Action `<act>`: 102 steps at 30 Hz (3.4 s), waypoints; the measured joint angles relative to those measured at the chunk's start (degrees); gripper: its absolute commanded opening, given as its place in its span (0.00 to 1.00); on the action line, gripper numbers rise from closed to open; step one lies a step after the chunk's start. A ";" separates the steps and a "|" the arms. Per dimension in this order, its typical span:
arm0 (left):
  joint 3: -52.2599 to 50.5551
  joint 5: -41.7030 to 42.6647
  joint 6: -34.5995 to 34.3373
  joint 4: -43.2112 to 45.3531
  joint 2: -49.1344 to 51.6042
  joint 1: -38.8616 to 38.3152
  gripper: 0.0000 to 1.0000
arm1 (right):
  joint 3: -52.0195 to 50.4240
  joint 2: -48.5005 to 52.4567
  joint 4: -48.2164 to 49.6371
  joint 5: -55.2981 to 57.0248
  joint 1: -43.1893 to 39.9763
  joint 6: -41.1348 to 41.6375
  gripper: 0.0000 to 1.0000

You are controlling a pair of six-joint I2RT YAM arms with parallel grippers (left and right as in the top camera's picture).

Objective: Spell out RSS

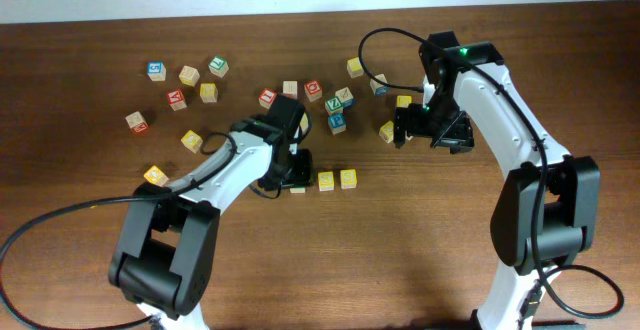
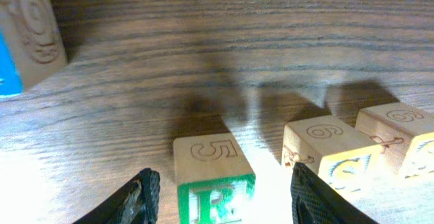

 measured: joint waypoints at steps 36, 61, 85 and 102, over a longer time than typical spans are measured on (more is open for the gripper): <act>7.61 -6.54 2.19 -23.06 0.61 18.45 0.00 | -6.91 0.00 5.99 -6.54 9.03 2.69 0.04; 0.48 -3.54 2.16 -4.39 0.76 7.17 0.00 | -11.04 5.22 18.32 -4.42 13.31 9.11 0.04; 0.33 4.44 0.39 -0.92 3.54 5.44 0.00 | -13.51 5.03 24.33 -11.80 16.87 9.18 0.04; 0.33 3.04 -1.29 0.09 3.54 3.19 0.00 | -13.51 5.03 24.46 -11.78 16.92 10.62 0.04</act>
